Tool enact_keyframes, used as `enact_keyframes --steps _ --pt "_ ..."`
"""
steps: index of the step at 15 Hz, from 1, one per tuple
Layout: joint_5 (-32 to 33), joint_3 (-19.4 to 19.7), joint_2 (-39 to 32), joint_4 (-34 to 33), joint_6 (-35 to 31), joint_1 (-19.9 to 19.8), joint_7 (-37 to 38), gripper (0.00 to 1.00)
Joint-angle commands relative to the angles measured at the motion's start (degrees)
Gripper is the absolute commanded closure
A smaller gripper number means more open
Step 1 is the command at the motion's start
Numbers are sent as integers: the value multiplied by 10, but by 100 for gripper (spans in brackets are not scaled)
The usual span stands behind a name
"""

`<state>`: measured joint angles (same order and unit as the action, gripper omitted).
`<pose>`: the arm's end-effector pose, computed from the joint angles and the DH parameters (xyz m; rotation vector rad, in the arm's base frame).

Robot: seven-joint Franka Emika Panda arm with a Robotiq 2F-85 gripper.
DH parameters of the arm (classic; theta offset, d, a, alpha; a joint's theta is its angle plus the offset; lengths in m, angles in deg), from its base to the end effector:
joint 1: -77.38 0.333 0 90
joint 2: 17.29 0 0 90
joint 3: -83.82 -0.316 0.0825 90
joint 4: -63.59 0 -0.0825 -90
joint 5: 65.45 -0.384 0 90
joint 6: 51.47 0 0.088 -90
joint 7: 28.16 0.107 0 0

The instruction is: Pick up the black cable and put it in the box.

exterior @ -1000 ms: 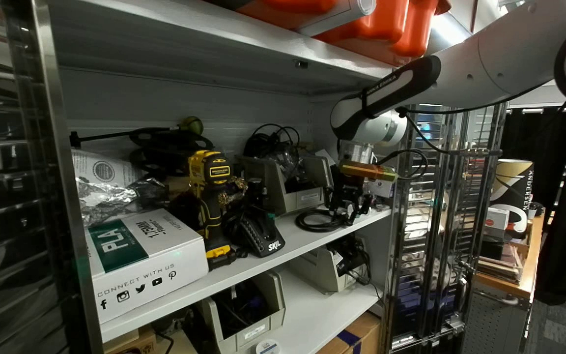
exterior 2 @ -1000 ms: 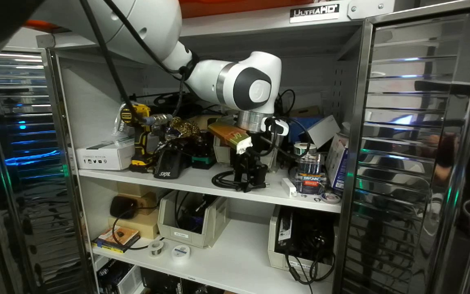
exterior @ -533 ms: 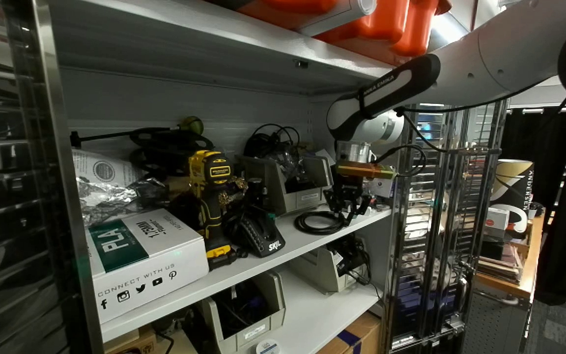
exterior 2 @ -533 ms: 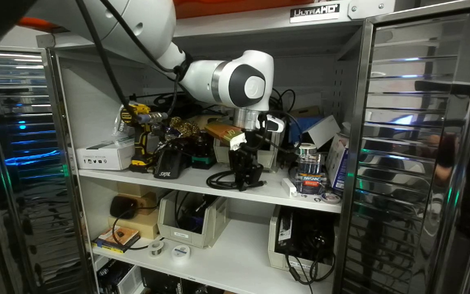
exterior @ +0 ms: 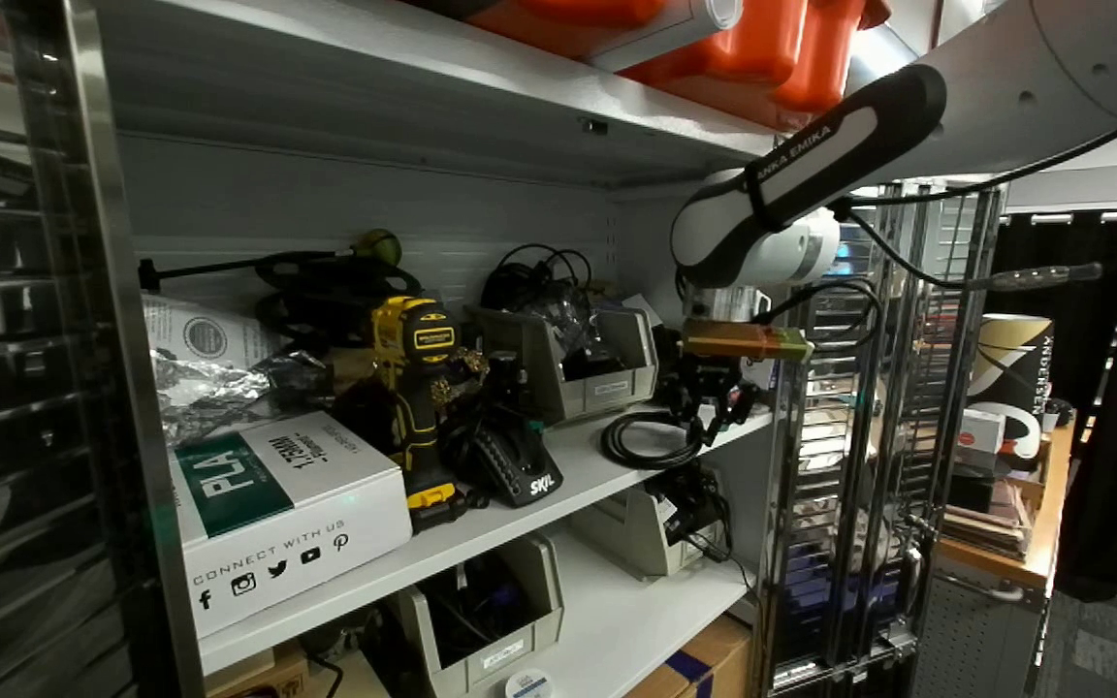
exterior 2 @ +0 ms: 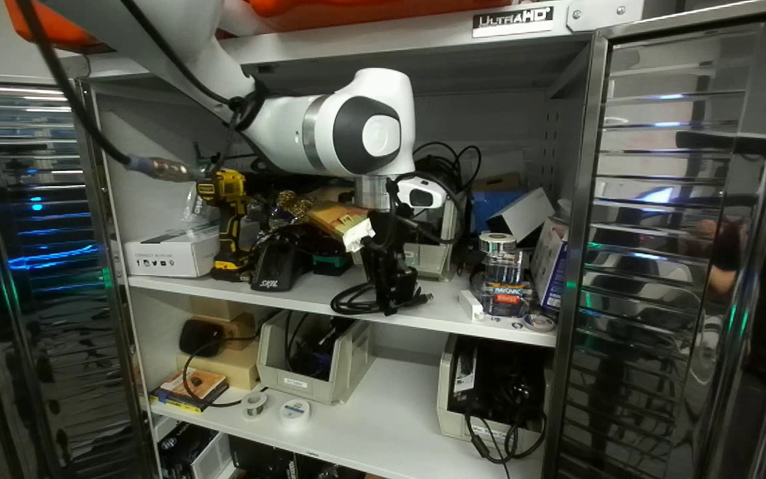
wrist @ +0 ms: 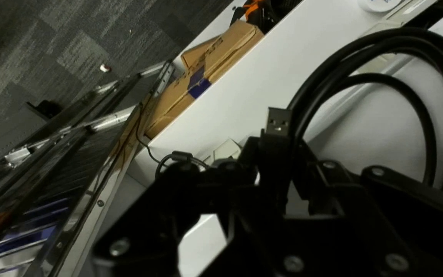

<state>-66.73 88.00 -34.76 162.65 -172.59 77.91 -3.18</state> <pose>0.6492 -0.0364 0.4128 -3.0266 0.7829 -0.1251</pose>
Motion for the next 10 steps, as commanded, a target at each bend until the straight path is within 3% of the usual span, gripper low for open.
enact_keyframes --steps 1,7,10 --pt "34 6 98 143 -149 16 48 82" --pt "137 8 180 288 -386 15 160 83" --pt "224 11 218 330 -457 9 239 83"
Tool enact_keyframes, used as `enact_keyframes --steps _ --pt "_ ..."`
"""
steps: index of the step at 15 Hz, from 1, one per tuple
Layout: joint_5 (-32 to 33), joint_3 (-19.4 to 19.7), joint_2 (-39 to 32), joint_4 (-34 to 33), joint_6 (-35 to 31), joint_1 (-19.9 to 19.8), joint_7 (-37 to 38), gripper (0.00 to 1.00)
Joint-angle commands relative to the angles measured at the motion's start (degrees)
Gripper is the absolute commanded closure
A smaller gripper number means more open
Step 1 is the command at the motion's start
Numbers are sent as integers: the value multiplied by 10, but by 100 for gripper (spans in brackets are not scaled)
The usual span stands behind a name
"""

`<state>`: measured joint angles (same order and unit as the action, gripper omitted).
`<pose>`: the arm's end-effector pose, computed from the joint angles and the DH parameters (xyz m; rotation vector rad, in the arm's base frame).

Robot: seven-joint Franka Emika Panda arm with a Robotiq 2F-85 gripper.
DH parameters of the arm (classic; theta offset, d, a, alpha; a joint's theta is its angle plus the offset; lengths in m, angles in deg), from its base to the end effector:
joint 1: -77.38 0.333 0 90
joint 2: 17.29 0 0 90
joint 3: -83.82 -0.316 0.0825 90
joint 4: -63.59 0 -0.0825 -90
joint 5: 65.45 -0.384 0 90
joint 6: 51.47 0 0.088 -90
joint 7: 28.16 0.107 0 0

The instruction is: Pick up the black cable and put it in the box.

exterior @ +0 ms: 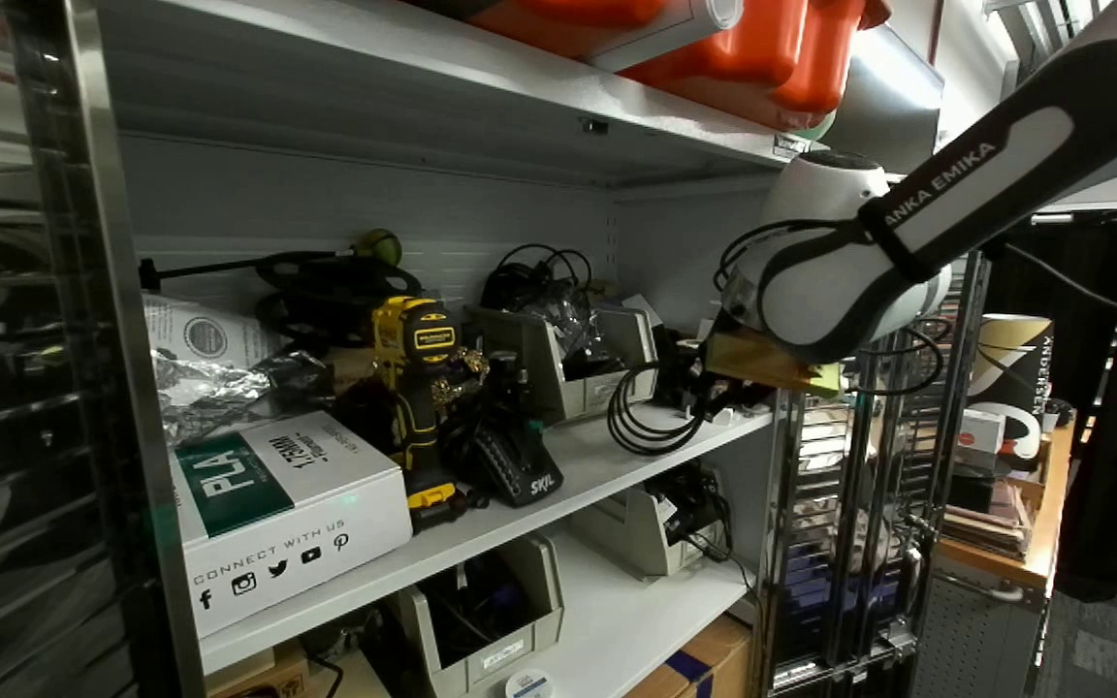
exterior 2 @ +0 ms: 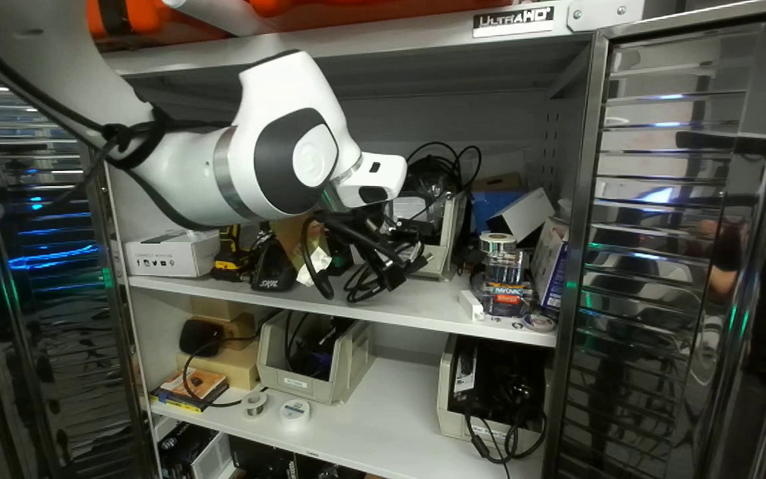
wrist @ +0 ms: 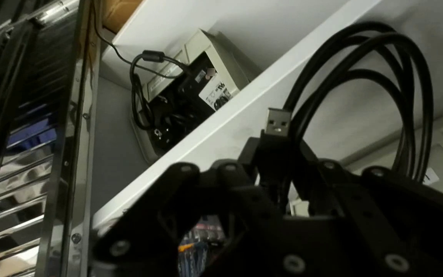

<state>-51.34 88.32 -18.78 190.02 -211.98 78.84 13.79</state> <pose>0.5750 -0.0188 0.4320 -2.8413 0.8419 -0.8873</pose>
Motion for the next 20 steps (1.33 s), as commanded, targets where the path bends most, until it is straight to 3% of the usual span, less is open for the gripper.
enact_keyframes --steps 1,5,7,14,20 --pt "104 9 69 61 -79 -5 98 84" --pt "194 5 78 37 -121 -31 169 84" --pt "208 4 68 13 -137 -37 177 85" --pt "132 0 -31 -118 -158 -22 143 86" --pt "30 -49 -129 -244 -114 -38 68 87"
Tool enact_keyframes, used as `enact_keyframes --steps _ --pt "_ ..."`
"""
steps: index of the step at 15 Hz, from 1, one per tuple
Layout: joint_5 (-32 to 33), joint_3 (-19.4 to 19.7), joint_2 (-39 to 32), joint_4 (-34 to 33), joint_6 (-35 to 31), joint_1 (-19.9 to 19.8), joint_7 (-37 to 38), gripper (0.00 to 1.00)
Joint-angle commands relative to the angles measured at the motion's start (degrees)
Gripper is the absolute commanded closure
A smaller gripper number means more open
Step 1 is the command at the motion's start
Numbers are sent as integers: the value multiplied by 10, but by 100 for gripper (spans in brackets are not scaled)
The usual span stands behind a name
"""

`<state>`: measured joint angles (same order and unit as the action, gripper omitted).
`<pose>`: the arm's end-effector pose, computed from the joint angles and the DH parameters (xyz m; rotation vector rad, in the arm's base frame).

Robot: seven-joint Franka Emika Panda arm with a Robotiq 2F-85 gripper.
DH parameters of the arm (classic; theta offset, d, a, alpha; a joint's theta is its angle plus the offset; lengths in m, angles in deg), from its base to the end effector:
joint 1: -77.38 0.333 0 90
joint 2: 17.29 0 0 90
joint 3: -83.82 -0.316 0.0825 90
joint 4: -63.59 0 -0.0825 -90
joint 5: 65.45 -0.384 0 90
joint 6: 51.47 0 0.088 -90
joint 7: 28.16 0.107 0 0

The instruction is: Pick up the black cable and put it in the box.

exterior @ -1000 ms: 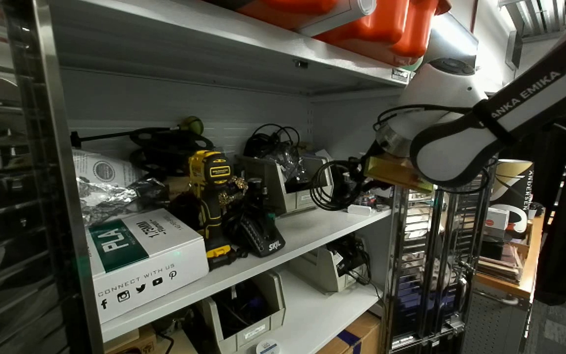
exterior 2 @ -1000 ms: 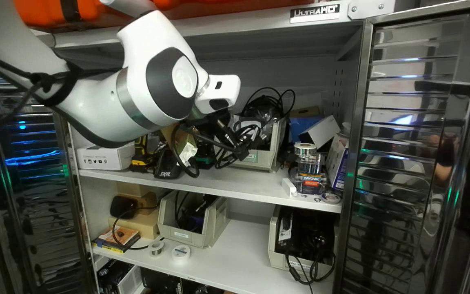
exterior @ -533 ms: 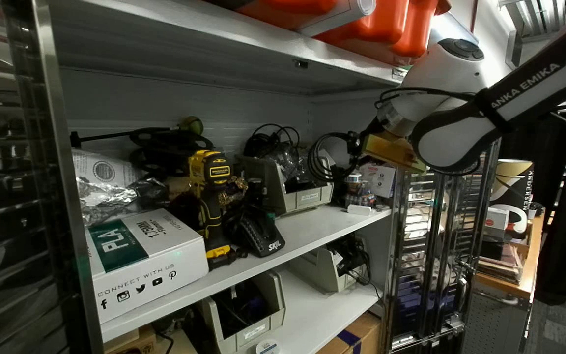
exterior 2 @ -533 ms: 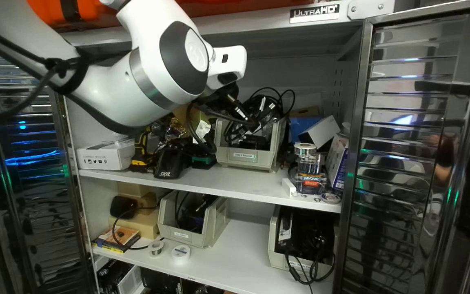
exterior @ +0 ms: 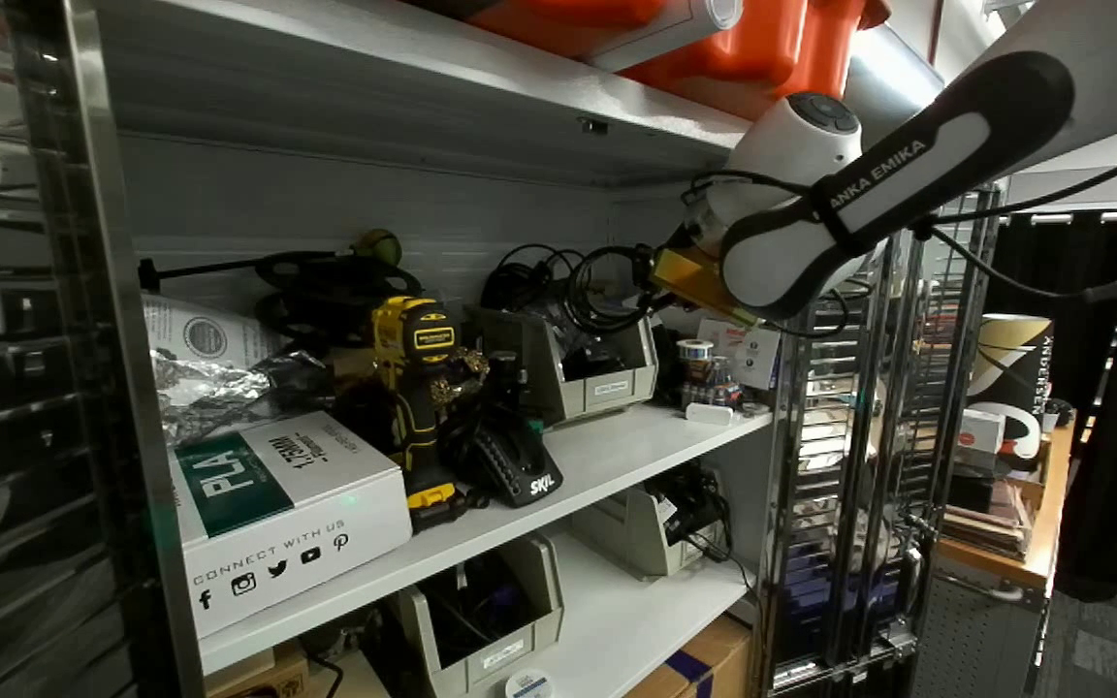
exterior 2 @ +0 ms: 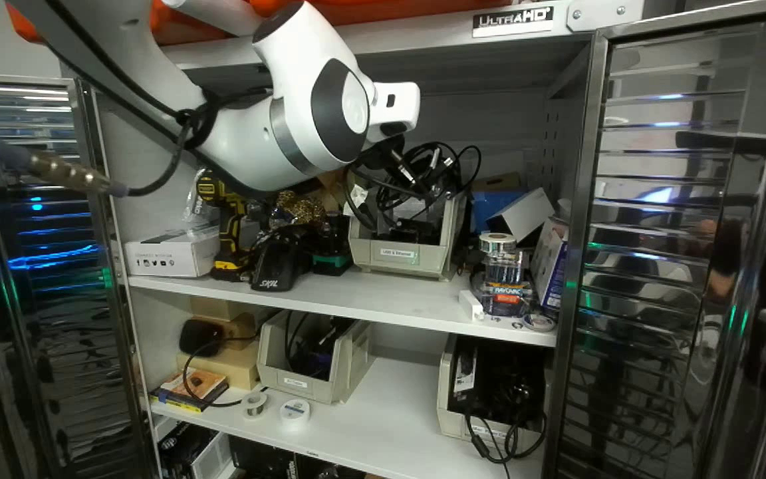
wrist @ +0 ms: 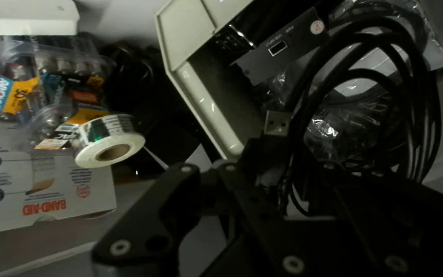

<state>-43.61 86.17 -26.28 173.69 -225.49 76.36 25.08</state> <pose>0.6426 -0.0078 0.5233 -2.4996 0.8079 -1.3512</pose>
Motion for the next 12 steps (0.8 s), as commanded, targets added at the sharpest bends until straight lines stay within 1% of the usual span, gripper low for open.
enact_keyframes --steps 1,3,7,8,9,10,12 --pt "-61 -36 -70 -102 32 -17 -58 87" --pt "-81 -51 -100 -143 56 -25 -81 87" --pt "-94 -66 -149 -216 105 -33 -110 88" --pt "-99 -76 -156 -227 123 -38 -126 87" --pt "-142 -40 -161 -230 124 -5 -166 51" --pt "-158 -42 -166 -234 130 -6 -183 50" --pt "-202 -46 -173 -243 143 -5 -232 36"
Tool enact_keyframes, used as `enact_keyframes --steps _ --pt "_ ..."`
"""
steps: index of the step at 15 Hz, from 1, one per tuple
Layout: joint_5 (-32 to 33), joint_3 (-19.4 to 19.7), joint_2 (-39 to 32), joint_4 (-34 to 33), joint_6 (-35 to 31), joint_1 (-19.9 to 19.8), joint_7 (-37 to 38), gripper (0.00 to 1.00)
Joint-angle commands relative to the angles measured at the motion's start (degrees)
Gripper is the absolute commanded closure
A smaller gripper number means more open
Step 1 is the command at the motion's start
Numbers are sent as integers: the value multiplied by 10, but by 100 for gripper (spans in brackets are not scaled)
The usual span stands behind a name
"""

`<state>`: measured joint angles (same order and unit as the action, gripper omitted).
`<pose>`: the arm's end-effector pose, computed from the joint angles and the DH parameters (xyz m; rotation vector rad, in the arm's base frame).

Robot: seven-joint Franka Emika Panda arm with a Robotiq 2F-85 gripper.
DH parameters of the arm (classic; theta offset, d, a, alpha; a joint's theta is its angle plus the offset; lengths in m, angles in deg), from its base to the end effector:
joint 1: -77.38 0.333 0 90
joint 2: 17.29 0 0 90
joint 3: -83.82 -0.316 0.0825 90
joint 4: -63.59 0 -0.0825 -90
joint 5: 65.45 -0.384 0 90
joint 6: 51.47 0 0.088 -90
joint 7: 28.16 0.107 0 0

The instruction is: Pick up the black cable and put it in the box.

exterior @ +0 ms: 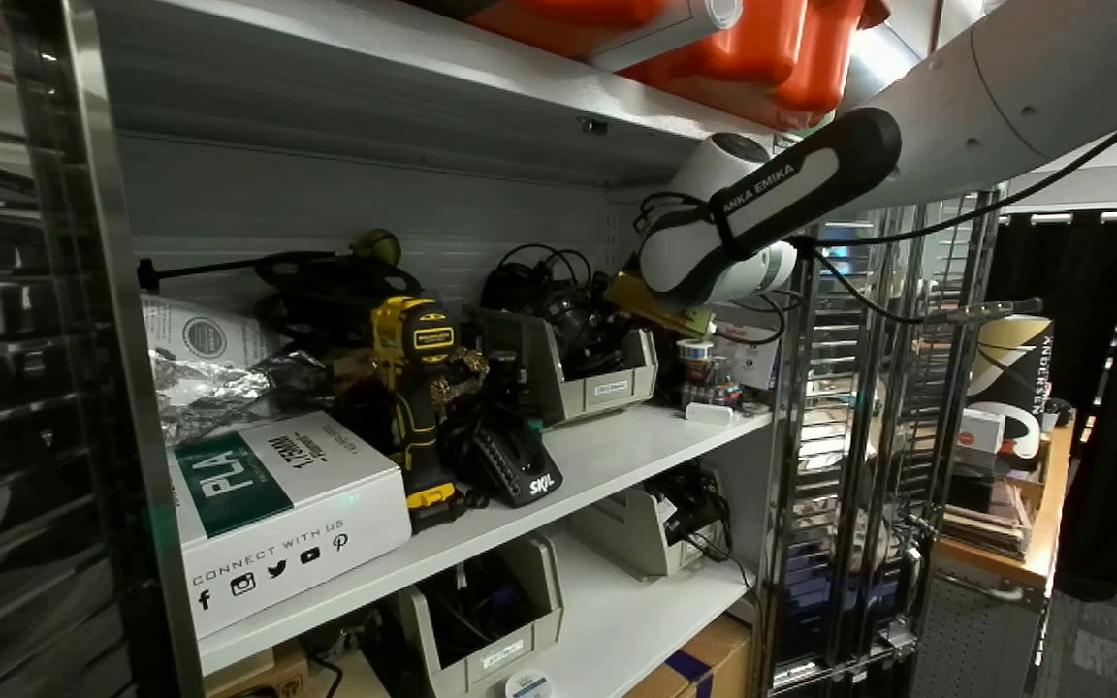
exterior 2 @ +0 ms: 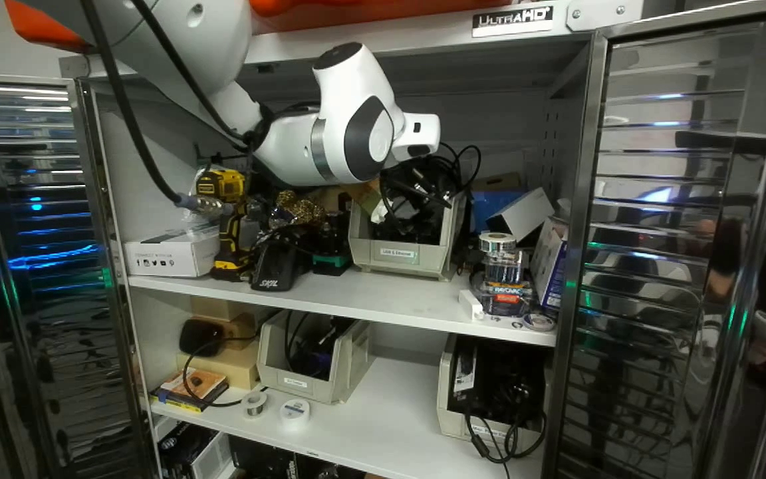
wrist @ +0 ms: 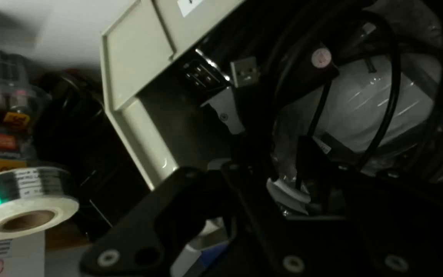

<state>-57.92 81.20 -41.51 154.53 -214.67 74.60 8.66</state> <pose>0.7257 -0.0009 0.4926 -2.6059 0.7337 -1.1778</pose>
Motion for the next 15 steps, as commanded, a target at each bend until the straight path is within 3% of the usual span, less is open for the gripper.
enact_keyframes --steps 1,5,10,15 --pt "-82 -1 -20 -51 41 10 -93 27" --pt "-129 1 -5 -34 49 20 -152 1" --pt "-116 28 31 20 40 46 -156 0" --pt "-73 51 99 127 24 68 -140 0"
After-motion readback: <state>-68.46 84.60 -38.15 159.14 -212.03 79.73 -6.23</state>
